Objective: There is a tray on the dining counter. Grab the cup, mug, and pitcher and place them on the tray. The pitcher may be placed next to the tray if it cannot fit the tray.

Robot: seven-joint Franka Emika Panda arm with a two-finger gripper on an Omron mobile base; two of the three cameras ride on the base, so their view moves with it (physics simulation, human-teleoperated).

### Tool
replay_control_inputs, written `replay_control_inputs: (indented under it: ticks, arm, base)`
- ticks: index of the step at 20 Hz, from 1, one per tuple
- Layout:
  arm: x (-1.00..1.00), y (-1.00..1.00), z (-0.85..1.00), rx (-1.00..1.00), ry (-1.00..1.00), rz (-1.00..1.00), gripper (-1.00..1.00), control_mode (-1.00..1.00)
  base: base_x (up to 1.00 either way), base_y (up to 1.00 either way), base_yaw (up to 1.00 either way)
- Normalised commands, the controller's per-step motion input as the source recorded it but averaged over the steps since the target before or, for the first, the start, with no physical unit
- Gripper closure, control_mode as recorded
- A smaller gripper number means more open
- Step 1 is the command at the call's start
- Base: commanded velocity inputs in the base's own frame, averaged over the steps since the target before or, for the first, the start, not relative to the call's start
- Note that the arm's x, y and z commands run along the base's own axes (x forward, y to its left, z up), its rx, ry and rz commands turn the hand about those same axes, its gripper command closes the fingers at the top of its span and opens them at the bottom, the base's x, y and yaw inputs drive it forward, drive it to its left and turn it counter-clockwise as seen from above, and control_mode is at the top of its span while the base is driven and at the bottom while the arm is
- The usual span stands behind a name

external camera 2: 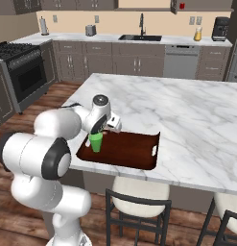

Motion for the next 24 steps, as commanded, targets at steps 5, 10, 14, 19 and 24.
replay_control_inputs:
  ticks: [5, 10, 14, 19, 24]
  arm:
    - [-0.05, 0.00, 0.48, 0.00, 0.01, 0.07, -1.00, -1.00]
    - [-0.41, 0.00, 0.37, -0.06, 0.13, 0.05, -1.00, -1.00]
    - [-0.77, 0.00, 0.51, -0.14, 0.06, 0.02, -1.00, -1.00]
    - [-0.75, 0.00, 0.37, -0.12, 0.08, 0.00, -1.00, -1.00]
    - [-0.61, 0.00, 0.37, -0.09, 0.09, 0.00, -1.00, -1.00]
  base:
    - [0.00, 0.00, 0.00]
    - [0.00, 0.00, 0.00]
    - [0.00, 0.00, 0.00]
    - [0.00, 0.00, 0.00]
    - [0.00, 0.00, 0.00]
